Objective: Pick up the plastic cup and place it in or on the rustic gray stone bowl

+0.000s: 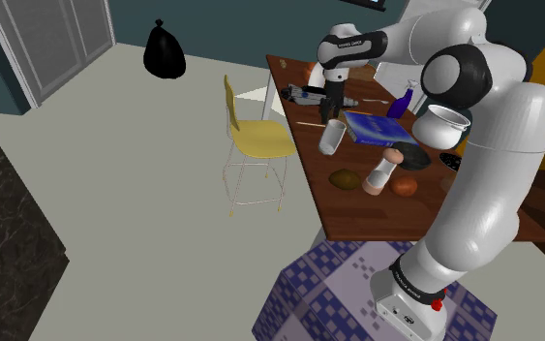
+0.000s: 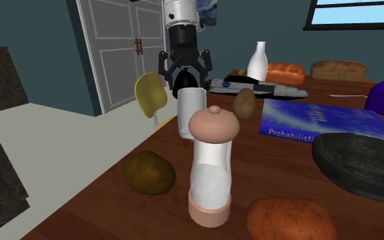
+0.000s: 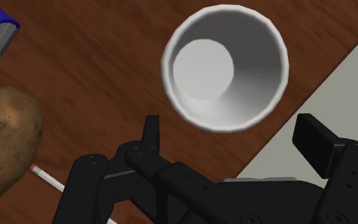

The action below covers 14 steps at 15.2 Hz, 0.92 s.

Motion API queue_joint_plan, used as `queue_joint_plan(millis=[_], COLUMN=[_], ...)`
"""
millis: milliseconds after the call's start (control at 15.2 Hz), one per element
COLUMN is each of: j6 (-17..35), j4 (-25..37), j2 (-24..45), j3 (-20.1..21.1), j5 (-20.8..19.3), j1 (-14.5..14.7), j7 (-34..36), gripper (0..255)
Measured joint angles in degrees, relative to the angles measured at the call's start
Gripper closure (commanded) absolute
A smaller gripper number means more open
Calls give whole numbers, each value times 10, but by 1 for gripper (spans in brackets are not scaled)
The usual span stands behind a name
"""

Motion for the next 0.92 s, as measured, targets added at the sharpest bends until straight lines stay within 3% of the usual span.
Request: queue_joint_plan(millis=[396,726,792,924], j6=[38,40,40,40], j4=[-35,-36,-36,-36], j2=[3,3,3,3], j3=[-1,-1,-1,-1], j5=[0,0,0,0], j1=[-2,-2,-2,-2], j7=[0,-1,-1,-1], gripper=[0,0,255,255])
